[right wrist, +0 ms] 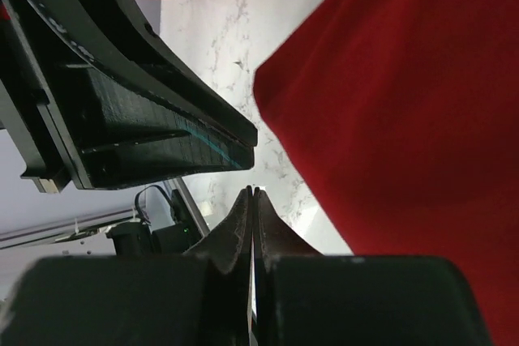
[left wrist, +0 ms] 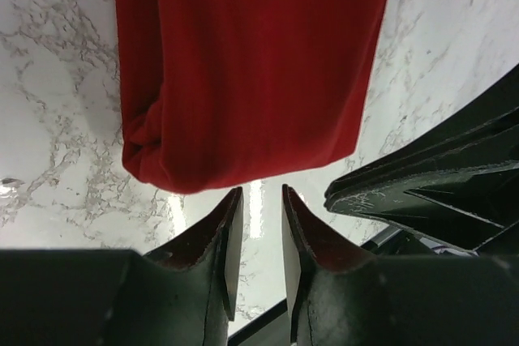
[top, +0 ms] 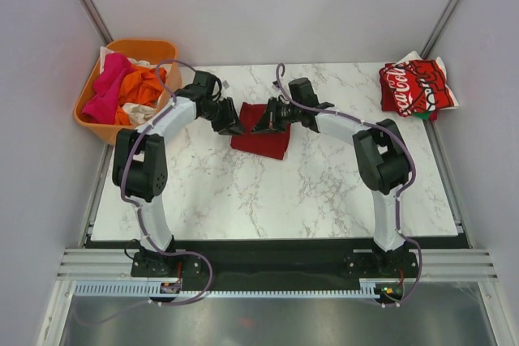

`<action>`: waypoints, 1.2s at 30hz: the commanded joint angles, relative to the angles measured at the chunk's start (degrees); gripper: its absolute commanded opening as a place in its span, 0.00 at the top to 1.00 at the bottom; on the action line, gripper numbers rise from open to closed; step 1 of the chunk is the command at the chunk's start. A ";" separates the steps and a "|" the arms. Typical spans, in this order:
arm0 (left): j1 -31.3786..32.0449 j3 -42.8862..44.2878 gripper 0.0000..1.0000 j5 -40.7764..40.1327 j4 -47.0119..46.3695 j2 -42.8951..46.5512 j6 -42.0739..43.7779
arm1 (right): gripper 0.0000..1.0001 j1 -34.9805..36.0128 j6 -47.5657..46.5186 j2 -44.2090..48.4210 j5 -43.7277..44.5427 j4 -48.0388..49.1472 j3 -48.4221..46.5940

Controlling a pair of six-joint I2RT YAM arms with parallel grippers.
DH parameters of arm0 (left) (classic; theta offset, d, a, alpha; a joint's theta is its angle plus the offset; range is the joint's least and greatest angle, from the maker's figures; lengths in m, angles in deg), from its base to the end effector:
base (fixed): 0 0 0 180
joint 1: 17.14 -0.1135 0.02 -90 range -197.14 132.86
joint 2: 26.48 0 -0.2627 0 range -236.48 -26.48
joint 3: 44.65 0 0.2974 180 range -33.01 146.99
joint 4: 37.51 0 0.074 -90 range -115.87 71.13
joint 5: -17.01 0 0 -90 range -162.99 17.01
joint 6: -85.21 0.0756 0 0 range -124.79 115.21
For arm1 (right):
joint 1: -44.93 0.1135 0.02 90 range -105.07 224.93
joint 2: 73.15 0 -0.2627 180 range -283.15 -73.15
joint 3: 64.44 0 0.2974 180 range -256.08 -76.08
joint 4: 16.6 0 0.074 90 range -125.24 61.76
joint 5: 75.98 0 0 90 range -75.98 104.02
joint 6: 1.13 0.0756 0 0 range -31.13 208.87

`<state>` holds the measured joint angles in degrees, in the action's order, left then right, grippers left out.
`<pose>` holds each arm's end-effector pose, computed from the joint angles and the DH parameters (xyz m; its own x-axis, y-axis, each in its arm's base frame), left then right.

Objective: Fold and stack the t-shirts
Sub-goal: Fold the tshirt

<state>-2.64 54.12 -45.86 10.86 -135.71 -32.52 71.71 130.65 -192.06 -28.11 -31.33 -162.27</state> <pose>0.4484 -0.1516 0.1867 -0.9433 -0.1838 -0.2766 0.0140 0.8100 -0.5862 0.4503 0.2841 0.1604 -0.9357 0.0812 -0.3432 -0.2633 0.4866 0.8330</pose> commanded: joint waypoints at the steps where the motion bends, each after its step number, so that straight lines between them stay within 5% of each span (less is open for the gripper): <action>1: -0.26 -1.17 0.68 2.66 -5.18 -0.80 -1.54 | 1.00 -0.68 1.03 -0.09 -0.59 5.99 1.72; 22: -0.35 -10.93 0.75 -5.69 -13.09 -11.36 -3.12 | 1.00 -6.57 -6.62 -9.32 1.09 7.75 17.46; 26: -0.35 -10.15 0.74 -5.69 -12.21 -7.16 -3.56 | 0.99 -6.66 -8.64 -4.77 0.21 3.28 13.61; 31: -0.35 -5.49 0.73 -5.95 -10.89 -1.78 -3.30 | 0.78 -6.22 -9.00 1.13 -1.02 -3.94 3.60; 36: 0.09 -3.11 0.73 -5.95 -10.89 1.47 -3.30 | 0.74 -5.52 -6.36 1.67 -3.04 -3.85 -3.79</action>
<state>-2.66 47.98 -49.27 1.00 -139.08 -36.25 65.77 124.24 -193.81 -30.27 -34.61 -160.63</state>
